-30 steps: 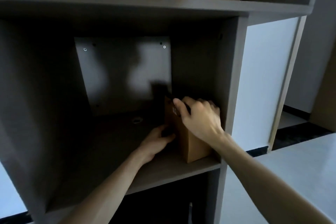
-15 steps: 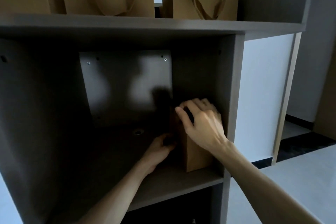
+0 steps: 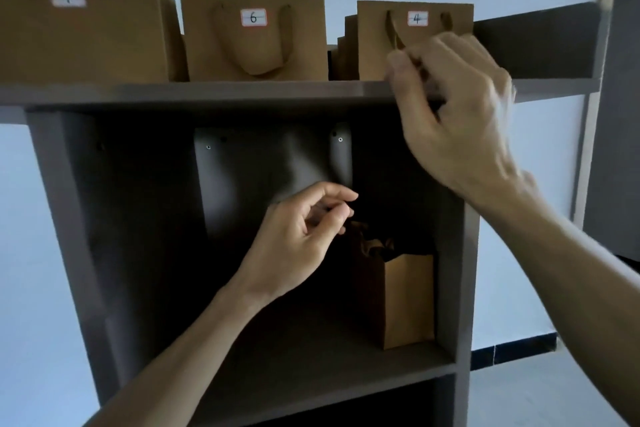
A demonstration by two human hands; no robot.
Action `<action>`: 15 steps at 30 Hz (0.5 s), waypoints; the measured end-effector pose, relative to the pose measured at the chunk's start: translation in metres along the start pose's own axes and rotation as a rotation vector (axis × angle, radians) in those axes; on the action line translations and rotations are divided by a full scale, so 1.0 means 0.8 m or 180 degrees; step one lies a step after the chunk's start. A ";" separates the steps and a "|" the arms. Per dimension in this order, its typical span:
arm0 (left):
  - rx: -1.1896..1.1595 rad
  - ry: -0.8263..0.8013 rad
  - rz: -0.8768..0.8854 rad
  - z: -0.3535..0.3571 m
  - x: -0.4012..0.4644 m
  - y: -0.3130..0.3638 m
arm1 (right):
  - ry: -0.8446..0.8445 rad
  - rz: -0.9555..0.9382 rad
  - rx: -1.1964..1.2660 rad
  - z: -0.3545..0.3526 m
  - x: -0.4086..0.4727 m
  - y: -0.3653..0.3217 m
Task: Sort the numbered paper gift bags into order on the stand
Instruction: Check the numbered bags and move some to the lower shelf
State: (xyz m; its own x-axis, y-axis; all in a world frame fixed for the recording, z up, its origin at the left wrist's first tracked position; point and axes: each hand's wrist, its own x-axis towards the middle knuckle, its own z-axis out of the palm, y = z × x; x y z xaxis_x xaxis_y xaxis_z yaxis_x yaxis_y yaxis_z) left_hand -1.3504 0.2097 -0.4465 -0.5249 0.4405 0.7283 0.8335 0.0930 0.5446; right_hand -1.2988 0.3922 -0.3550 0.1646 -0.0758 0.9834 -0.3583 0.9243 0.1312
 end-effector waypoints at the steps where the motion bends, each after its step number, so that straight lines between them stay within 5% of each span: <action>1: 0.0128 0.0023 0.0077 -0.007 -0.002 0.006 | -0.0031 0.0071 -0.0002 0.001 0.010 -0.002; 8: 0.0291 0.0056 0.0172 -0.052 0.020 0.056 | -0.0523 0.0362 0.0037 0.031 0.076 -0.011; 15: -0.0924 -0.0363 -0.0376 -0.100 0.078 0.141 | -0.1394 0.0887 0.0694 0.053 0.184 -0.011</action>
State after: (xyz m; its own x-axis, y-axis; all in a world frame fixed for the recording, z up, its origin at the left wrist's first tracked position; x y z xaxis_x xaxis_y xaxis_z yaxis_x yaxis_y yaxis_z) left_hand -1.3032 0.1760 -0.3066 -0.5787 0.5405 0.6107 0.6757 -0.1016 0.7302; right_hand -1.3099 0.3568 -0.2060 -0.3438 -0.0310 0.9385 -0.5230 0.8364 -0.1640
